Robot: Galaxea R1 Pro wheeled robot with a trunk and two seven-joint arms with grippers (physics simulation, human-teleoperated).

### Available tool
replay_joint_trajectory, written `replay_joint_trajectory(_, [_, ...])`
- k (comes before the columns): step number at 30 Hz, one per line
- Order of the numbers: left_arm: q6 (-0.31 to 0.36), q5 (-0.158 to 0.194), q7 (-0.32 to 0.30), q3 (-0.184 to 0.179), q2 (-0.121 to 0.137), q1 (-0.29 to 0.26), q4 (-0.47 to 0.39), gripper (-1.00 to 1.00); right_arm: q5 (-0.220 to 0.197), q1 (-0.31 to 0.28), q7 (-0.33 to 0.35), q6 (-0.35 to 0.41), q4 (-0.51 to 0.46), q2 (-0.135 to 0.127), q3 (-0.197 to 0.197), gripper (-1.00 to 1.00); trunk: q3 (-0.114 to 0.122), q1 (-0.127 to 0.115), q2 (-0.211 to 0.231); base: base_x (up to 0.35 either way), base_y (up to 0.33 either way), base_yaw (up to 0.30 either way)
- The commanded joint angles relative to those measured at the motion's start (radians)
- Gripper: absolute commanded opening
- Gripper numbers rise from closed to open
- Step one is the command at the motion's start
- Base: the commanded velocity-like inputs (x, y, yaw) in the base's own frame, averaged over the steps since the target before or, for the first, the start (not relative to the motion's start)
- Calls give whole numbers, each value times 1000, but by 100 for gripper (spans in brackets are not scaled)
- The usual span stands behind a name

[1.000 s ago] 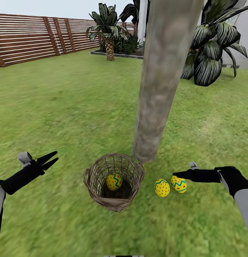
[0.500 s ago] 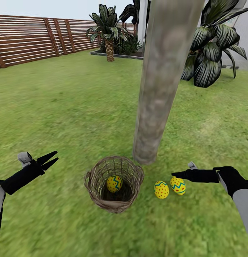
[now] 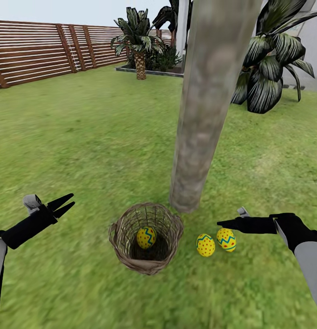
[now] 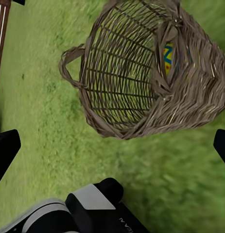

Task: Take the three Easter eggs out of the wicker basket on the lawn in the garden, then place them on the lawn next to a single tree (choose any tree) so that all three eggs are next to the same tree and none are left in the basket.

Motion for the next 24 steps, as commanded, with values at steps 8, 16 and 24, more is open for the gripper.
replay_joint_trajectory(8, [4,-2,-4,1,-1,-1,0,100,12,-1,7,10,-1,1,-7,100,24,-31,56,0,0,0])
replay_joint_trajectory(16, [-1,2,-9,-1,-9,-1,-2,100,8,-1,-69,10,0,3,-7,100,24,-31,56,0,0,0])
replay_joint_trajectory(24, [-1,3,-9,-2,-9,-1,0,100,13,-1,-79,9,-1,28,-7,100,24,-31,56,0,67,0])
